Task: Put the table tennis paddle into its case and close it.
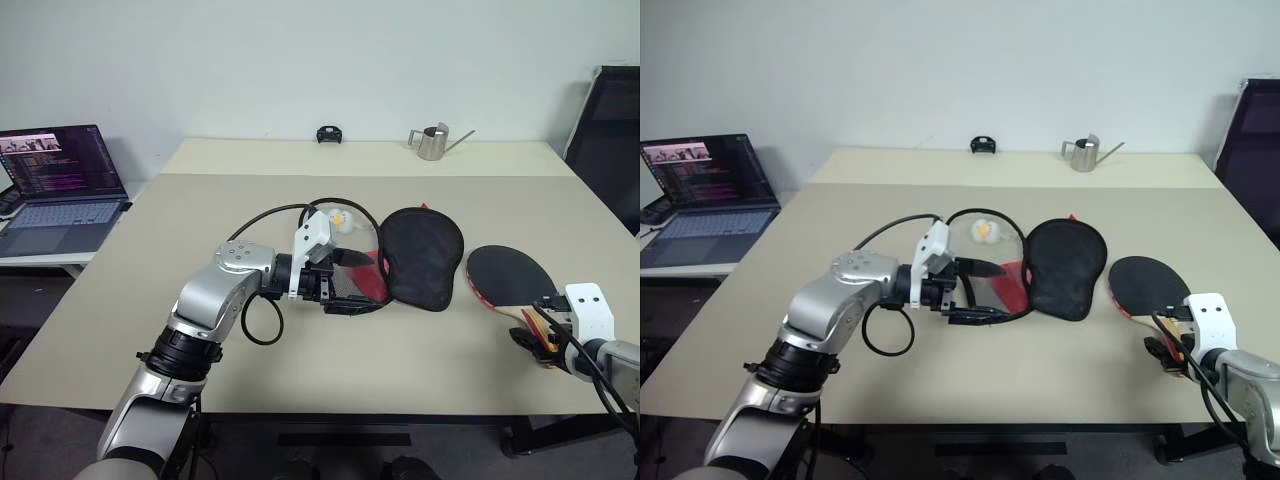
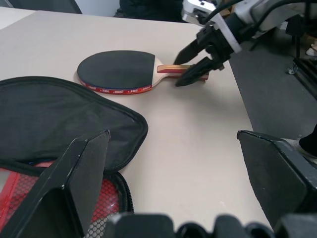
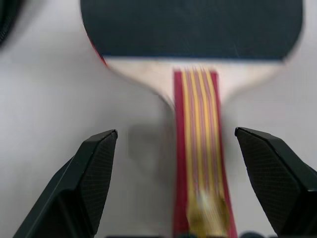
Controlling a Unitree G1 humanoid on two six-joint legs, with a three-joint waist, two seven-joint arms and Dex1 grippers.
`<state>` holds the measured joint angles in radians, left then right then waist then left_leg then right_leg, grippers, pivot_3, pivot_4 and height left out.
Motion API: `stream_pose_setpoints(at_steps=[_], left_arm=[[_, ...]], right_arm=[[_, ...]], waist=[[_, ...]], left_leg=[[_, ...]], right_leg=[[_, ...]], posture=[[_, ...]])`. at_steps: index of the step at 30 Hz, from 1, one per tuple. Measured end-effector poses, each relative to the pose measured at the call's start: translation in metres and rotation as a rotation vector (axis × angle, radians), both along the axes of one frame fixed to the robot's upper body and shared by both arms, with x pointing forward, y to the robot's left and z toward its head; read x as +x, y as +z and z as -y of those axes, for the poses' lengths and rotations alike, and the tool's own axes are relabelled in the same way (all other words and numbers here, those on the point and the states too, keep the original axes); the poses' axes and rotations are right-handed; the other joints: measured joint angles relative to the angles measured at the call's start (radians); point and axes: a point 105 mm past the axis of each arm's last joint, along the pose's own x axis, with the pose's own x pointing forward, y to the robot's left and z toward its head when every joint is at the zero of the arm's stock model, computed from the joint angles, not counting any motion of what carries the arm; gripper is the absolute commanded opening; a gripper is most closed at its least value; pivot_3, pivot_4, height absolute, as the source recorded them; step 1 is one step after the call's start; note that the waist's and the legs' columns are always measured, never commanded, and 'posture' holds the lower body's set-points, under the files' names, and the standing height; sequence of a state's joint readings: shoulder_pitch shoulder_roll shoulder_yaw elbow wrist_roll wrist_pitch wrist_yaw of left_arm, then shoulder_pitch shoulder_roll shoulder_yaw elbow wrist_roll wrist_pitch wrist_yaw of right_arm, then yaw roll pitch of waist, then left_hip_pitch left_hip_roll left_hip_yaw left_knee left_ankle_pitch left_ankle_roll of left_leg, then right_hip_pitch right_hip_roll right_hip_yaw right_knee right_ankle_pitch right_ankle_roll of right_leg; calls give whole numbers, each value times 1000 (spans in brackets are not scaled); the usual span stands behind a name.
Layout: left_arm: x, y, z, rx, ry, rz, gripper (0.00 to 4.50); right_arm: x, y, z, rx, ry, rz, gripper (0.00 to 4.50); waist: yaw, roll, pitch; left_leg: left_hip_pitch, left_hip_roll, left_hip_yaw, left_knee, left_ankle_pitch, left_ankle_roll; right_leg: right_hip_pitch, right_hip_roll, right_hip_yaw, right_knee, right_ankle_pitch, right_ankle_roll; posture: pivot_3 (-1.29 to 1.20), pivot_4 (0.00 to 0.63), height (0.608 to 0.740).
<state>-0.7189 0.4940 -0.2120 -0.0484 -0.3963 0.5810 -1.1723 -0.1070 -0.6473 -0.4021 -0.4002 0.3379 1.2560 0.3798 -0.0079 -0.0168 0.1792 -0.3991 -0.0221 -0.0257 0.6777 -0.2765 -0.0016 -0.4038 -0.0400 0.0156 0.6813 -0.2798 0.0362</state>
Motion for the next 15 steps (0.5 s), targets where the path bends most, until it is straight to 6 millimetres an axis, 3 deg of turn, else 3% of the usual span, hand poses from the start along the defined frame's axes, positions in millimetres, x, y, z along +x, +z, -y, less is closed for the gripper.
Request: stream_pose_setpoints(at_steps=[15], left_arm=[[1, 0, 0, 0, 6, 1, 4500]], right_arm=[[19, -9, 3, -21, 53, 14, 4152]], waist=[[-14, -4, -2]], left_leg=[[4, 0, 0, 1, 0, 0]], right_leg=[[4, 0, 1, 0, 2, 1]], posture=[[0, 150, 740]])
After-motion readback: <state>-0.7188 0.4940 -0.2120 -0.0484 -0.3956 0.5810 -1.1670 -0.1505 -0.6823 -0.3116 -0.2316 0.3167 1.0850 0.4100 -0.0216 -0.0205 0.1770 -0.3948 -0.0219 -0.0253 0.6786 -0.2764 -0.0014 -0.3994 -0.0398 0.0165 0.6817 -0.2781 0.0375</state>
